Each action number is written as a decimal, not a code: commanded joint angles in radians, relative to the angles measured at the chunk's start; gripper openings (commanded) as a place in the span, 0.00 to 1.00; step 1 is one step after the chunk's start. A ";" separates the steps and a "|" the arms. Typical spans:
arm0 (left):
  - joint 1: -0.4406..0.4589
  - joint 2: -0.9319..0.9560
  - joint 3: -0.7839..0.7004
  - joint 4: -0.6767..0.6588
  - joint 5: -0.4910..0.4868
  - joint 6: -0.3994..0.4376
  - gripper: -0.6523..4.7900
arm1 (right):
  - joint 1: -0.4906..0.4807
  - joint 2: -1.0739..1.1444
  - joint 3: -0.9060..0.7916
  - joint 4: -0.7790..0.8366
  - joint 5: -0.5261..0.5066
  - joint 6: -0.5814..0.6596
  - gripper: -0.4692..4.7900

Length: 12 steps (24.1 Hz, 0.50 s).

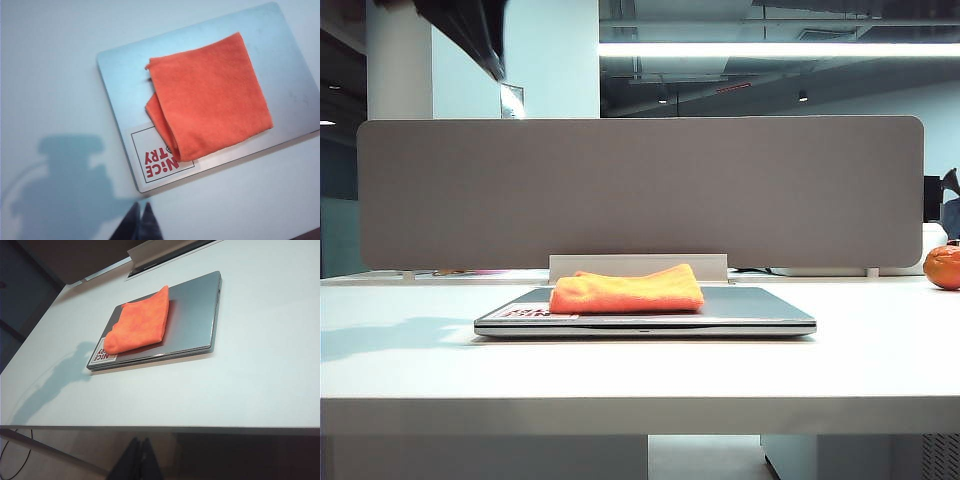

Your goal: Pick up the orange rag and put it over the laptop.

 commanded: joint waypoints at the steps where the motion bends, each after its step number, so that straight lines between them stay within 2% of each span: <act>1: 0.001 -0.036 0.004 -0.019 -0.011 0.004 0.11 | 0.000 -0.001 0.001 0.015 0.004 -0.004 0.08; 12: 0.001 -0.174 0.005 -0.040 -0.011 0.004 0.11 | 0.000 -0.001 0.001 0.015 0.004 -0.004 0.08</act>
